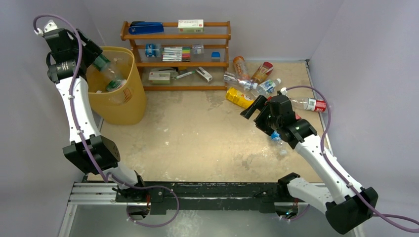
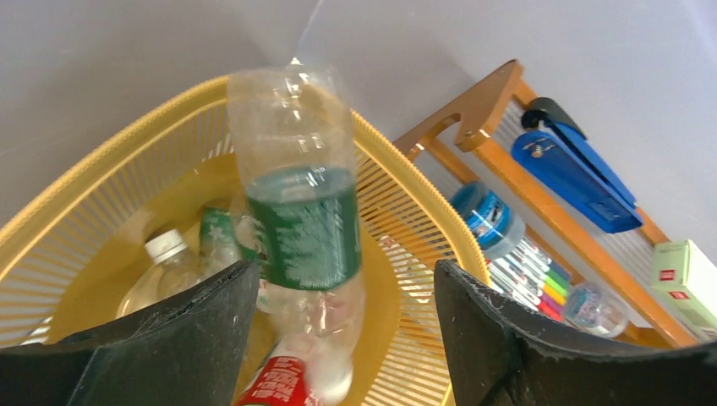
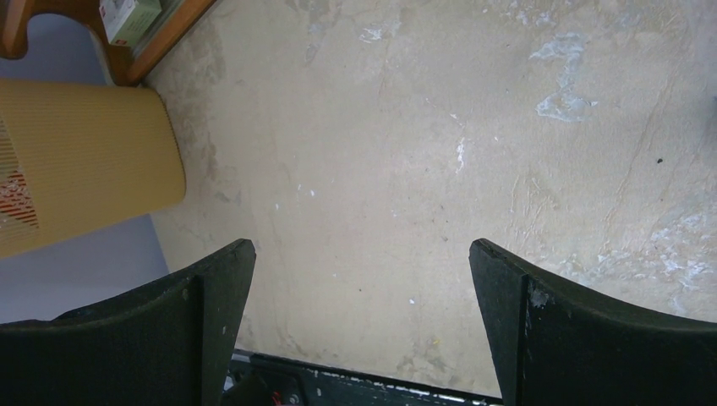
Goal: Put the plastic bottles in the bin
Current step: Place the plastic bottle in the trash bin, then adjust the plastic bottle at the center of the board.
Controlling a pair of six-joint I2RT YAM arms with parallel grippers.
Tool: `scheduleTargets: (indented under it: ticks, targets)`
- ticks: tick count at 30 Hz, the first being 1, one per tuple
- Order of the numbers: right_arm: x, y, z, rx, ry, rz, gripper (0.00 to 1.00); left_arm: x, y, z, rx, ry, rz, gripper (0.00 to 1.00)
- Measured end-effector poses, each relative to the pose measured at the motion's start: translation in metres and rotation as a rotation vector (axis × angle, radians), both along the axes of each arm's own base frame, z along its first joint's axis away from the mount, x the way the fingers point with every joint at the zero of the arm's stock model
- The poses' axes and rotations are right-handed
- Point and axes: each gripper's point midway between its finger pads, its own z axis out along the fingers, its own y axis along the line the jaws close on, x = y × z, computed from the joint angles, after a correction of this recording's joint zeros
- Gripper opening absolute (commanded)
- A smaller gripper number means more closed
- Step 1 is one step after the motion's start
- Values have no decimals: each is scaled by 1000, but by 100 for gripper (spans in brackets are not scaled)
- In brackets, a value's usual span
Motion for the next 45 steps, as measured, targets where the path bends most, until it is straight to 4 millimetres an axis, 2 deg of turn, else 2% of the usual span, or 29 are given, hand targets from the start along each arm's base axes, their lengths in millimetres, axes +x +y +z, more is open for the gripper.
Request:
scheduleTargets:
  ticks: [3,7,11,13,15,18,20,22,27,30,35,38,43,45]
  targets:
    - [1,0,-3,-12,4,7,100,-8,4,-4,11,42,32,78]
    - [5,-1,-13,-43,30,18,100,-13,6,4,30,43,44,79]
    - [21,-6,-14,-70,37,19,99,-16,-5,9,18,23,4,81]
    - [34,-14,-11,-68,28,10,99,-19,-21,10,6,17,-35,82]
    - [50,-29,-9,-80,15,-19,99,-18,-48,12,-1,8,-97,82]
    - [69,-47,-11,-111,11,-46,98,-18,-103,15,-14,-8,-240,83]
    - [82,-52,-13,-135,12,-43,96,-23,-140,13,-27,-12,-340,83]
    - [97,-53,-15,-154,7,-34,94,-31,-168,9,-38,-7,-411,84]
    - [136,-58,-28,-195,5,-41,88,-54,-211,3,-35,3,-519,84]
    - [160,-61,-40,-219,2,-52,83,-72,-232,-9,-36,25,-577,84]
    - [186,-65,-65,-261,16,-57,67,-93,-241,-52,-45,114,-611,84]
    - [191,-66,-78,-280,27,-54,63,-98,-244,-77,-44,177,-622,84]
    - [200,-69,-78,-302,-1,-63,57,-105,-245,-102,-32,240,-636,84]
    - [203,-69,-75,-302,-18,-65,51,-106,-245,-108,-31,254,-638,84]
